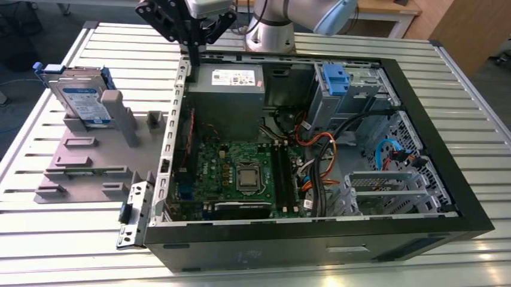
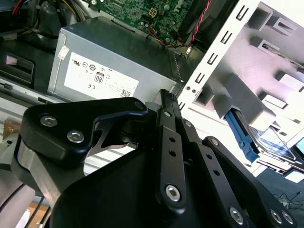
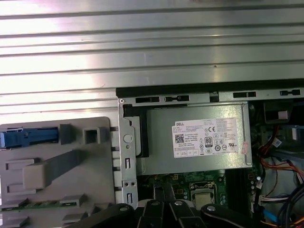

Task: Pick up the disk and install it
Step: 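Reach for the disk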

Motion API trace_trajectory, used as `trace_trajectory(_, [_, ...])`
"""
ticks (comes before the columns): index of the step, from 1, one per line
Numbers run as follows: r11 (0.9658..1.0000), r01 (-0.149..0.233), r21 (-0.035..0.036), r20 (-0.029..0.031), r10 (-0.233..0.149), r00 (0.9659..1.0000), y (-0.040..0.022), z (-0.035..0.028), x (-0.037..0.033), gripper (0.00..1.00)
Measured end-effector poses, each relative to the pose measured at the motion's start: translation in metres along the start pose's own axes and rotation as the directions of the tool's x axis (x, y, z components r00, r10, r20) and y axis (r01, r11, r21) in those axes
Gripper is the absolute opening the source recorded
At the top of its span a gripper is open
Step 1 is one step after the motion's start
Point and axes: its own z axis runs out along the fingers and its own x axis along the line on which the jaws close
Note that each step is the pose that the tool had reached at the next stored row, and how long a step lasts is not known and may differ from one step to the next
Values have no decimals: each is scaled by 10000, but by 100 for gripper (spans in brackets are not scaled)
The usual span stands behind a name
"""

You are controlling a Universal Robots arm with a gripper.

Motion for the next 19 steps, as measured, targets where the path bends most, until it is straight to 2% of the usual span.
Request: trace_trajectory(19, [10000,-1,0,0,1,10000,-10,4,125,10])
